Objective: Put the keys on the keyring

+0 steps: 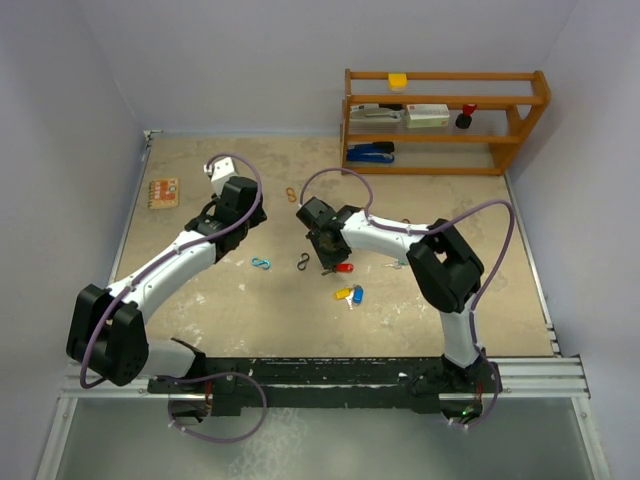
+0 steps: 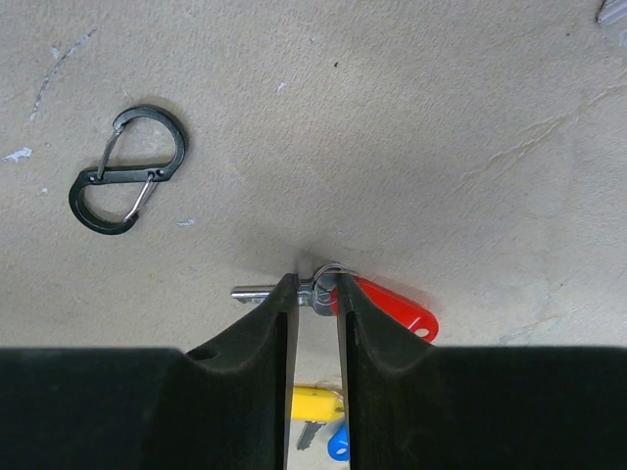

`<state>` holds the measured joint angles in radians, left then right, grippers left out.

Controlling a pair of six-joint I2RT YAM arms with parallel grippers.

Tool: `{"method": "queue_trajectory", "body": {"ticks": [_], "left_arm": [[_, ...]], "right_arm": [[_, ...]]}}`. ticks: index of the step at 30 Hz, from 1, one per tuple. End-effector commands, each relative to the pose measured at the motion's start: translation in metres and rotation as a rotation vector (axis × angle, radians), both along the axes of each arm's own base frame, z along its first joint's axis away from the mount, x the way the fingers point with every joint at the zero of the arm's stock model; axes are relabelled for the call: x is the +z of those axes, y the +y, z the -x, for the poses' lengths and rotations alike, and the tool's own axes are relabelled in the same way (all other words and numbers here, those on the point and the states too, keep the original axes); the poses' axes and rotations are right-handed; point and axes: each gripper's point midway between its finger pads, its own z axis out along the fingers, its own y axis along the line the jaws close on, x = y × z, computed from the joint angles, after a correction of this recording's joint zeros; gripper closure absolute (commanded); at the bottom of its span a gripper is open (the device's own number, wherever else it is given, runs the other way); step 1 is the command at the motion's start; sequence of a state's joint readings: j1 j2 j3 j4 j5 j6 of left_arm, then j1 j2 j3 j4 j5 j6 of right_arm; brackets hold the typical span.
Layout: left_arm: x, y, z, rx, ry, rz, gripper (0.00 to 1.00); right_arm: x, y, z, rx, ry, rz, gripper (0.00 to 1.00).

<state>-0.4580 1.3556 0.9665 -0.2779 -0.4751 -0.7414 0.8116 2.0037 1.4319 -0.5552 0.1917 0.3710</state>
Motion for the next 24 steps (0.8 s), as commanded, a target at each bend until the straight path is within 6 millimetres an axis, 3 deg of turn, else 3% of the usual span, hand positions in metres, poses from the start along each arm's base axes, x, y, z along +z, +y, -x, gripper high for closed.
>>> {"method": "queue_trajectory", "body": {"ticks": [1, 14, 17, 24], "left_arm": [[0.013, 0.0, -0.005, 0.006, -0.052, 0.035, 0.57], [0.013, 0.0, -0.005, 0.002, -0.052, 0.045, 0.57], [0.013, -0.001, -0.004, -0.002, -0.05, 0.048, 0.57], [0.007, -0.012, -0.002, -0.049, -0.052, 0.089, 0.58]], "right_arm": [[0.009, 0.004, -0.006, -0.007, -0.024, 0.001, 0.75], [0.024, -0.002, -0.014, -0.045, -0.088, 0.012, 1.0], [0.041, -0.004, -0.019, -0.064, -0.148, -0.012, 1.0], [0.101, -0.002, -0.018, -0.075, -0.28, -0.185, 1.0]]}}
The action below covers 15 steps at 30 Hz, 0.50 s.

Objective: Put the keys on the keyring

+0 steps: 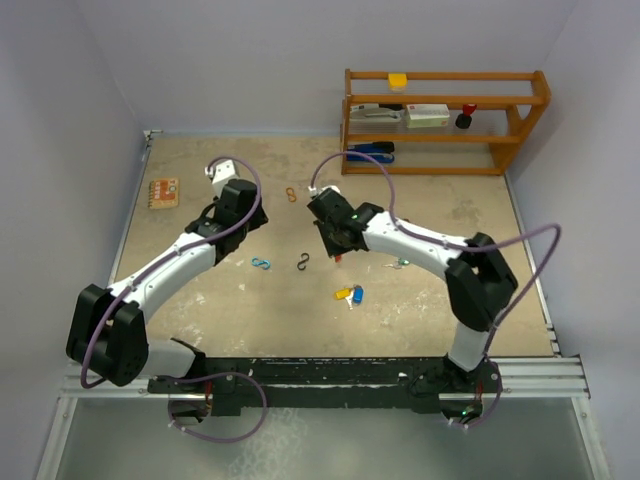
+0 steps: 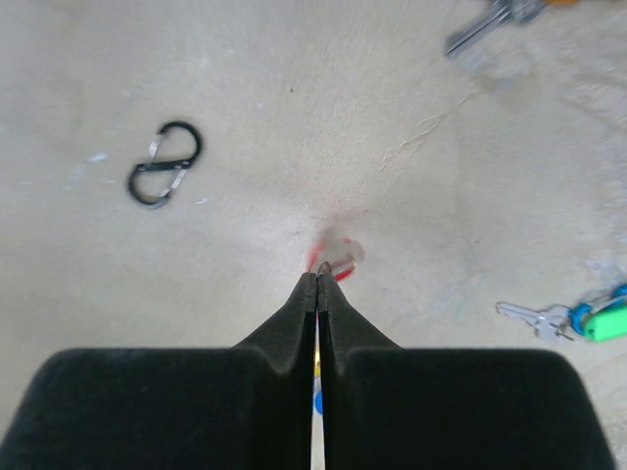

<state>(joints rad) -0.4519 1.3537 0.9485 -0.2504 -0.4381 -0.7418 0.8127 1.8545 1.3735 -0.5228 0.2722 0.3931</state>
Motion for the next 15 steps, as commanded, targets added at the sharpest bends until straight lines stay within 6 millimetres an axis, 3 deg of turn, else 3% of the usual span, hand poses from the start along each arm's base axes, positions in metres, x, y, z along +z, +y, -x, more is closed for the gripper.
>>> {"method": "queue_trajectory", "body": {"ticks": [1, 9, 15], "left_arm": [[0.009, -0.01, -0.001, -0.042, -0.052, 0.077, 0.58], [-0.006, -0.044, 0.014, -0.16, -0.078, 0.16, 0.58], [-0.013, -0.078, 0.031, -0.228, -0.074, 0.108, 0.57]], "right_arm": [[0.064, 0.006, -0.009, -0.024, -0.166, -0.154, 1.0], [0.111, 0.0, -0.01, -0.051, -0.291, -0.294, 1.0], [0.126, -0.013, -0.01, -0.081, -0.333, -0.305, 1.0]]}}
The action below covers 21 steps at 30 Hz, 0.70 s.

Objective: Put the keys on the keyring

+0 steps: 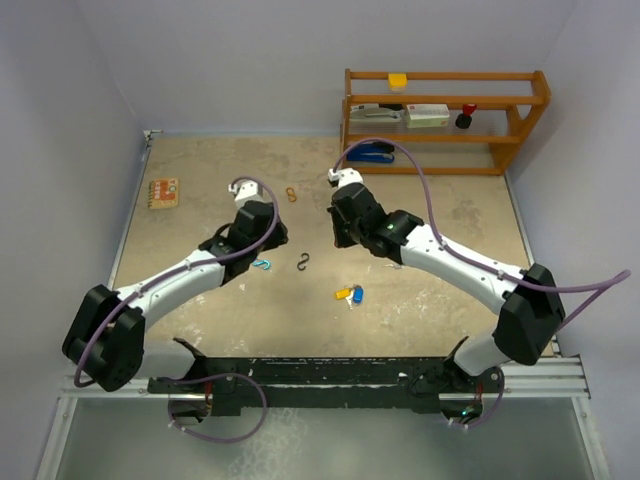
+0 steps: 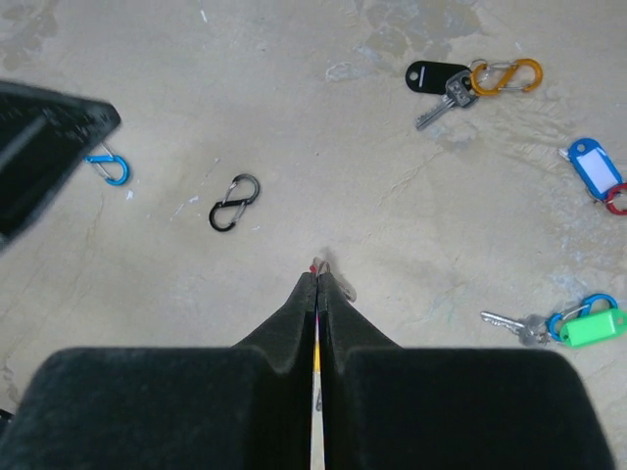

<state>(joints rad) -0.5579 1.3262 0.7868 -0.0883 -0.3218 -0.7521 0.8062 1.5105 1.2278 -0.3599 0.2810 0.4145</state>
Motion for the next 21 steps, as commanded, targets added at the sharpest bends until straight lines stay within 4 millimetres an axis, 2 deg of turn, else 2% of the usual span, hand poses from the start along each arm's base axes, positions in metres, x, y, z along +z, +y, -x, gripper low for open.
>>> {"method": "queue_trajectory", "body": {"ticks": [1, 5, 11, 16, 21], "left_arm": [[0.016, -0.032, 0.001, -0.042, -0.076, 0.024, 0.57], [-0.008, -0.05, 0.011, -0.073, -0.03, -0.013, 0.57], [-0.039, -0.059, 0.018, -0.068, 0.017, -0.098, 0.57], [-0.055, -0.066, 0.02, -0.08, 0.038, -0.159, 0.57], [-0.062, -0.075, 0.02, -0.101, 0.046, -0.179, 0.57]], "right_arm": [[0.027, -0.013, -0.009, -0.07, -0.082, -0.041, 1.0], [0.038, -0.026, -0.009, -0.104, -0.112, -0.059, 1.0], [0.054, -0.049, -0.007, -0.15, -0.149, -0.079, 1.0], [0.058, -0.06, -0.004, -0.165, -0.158, -0.084, 1.0], [0.058, -0.065, -0.003, -0.172, -0.156, -0.084, 1.0]]}}
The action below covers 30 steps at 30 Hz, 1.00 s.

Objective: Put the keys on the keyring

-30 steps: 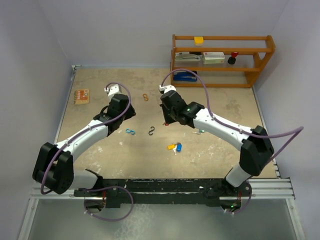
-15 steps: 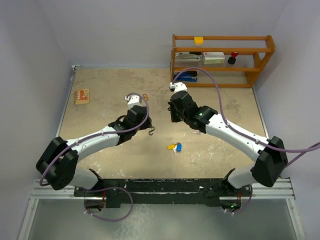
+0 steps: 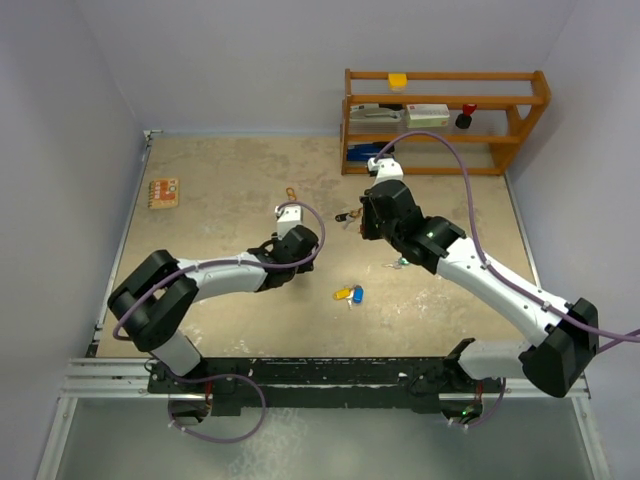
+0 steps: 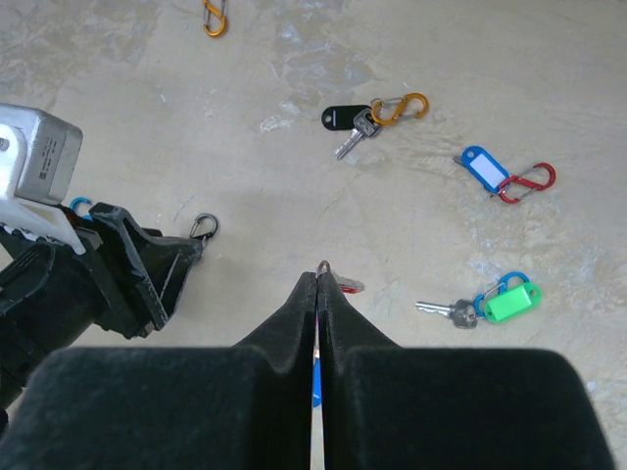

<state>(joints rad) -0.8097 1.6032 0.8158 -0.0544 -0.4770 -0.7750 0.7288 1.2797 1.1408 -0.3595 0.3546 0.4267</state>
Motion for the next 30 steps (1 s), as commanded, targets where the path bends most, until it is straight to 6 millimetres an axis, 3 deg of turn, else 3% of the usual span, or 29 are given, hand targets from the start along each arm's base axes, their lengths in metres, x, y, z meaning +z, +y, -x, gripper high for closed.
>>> {"method": "queue_trajectory", "body": {"ticks": [1, 30], "left_arm": [[0.015, -0.014, -0.014, 0.013, -0.054, 0.017, 0.57], [-0.007, -0.021, -0.019, -0.006, -0.046, -0.039, 0.6]], "right_arm": [[0.007, -0.008, -0.002, -0.03, -0.023, -0.01, 1.0], [0.008, -0.01, -0.002, -0.027, -0.02, -0.021, 1.0]]}}
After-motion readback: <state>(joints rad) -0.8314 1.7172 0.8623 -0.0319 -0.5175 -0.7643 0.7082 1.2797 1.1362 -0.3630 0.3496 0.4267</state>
